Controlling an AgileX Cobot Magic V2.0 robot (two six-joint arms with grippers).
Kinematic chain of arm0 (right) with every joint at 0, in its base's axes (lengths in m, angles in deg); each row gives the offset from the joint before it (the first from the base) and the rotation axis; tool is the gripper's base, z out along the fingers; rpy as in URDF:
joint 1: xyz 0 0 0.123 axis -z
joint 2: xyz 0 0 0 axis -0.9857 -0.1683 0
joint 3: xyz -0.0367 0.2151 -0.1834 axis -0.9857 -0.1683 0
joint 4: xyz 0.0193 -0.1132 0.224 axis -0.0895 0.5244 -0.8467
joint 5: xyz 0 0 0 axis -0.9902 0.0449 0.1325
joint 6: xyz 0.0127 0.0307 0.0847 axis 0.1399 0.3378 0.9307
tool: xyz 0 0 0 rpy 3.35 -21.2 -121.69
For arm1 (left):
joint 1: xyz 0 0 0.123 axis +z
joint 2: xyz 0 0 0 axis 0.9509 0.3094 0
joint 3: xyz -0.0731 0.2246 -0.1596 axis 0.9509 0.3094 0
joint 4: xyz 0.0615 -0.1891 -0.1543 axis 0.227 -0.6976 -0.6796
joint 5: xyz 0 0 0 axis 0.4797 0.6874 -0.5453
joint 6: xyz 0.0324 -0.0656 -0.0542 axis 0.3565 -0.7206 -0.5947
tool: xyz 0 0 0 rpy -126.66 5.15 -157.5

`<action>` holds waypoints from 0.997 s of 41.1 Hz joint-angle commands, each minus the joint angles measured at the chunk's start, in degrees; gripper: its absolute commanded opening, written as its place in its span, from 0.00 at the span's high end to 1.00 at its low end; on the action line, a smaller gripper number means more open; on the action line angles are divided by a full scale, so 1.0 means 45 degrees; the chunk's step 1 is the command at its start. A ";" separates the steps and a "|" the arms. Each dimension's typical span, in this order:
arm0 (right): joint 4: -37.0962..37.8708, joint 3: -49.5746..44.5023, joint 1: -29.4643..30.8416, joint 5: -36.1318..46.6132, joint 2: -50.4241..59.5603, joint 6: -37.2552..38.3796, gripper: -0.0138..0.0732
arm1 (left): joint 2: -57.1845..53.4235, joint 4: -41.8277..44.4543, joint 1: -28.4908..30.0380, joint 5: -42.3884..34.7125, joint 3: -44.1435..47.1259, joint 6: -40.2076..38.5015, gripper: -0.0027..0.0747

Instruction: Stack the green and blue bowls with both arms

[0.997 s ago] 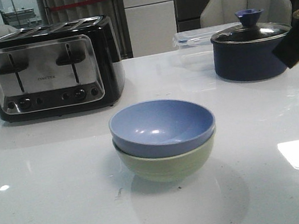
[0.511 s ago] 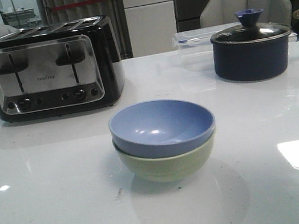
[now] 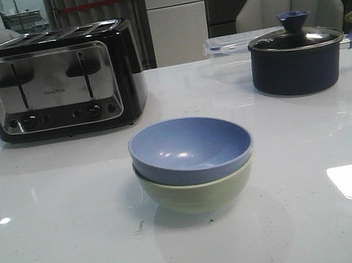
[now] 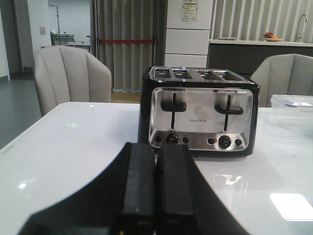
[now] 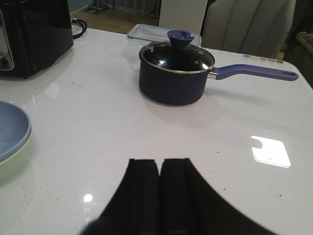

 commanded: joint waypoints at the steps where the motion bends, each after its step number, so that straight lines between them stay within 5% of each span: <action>1: -0.0047 -0.0469 0.0121 0.1422 0.0775 -0.0108 0.78 | -0.0242 -0.0134 -0.0098 -0.1122 0.0041 -0.0018 0.85; 12: -0.0047 -0.2541 0.0121 0.3588 0.2238 -0.0108 0.78 | -0.0242 -0.0134 -0.0098 -0.1122 0.0041 -0.0018 0.85; 32: 0.0084 -0.2526 0.0151 0.3945 0.2370 -0.0019 0.78 | -0.0242 -0.0134 -0.0098 -0.1122 0.0041 -0.0018 0.85; 41: 0.2824 -0.2526 0.0151 0.4564 0.2370 0.3461 0.78 | -0.0242 -0.0134 -0.0098 -0.1122 0.0041 -0.0018 0.85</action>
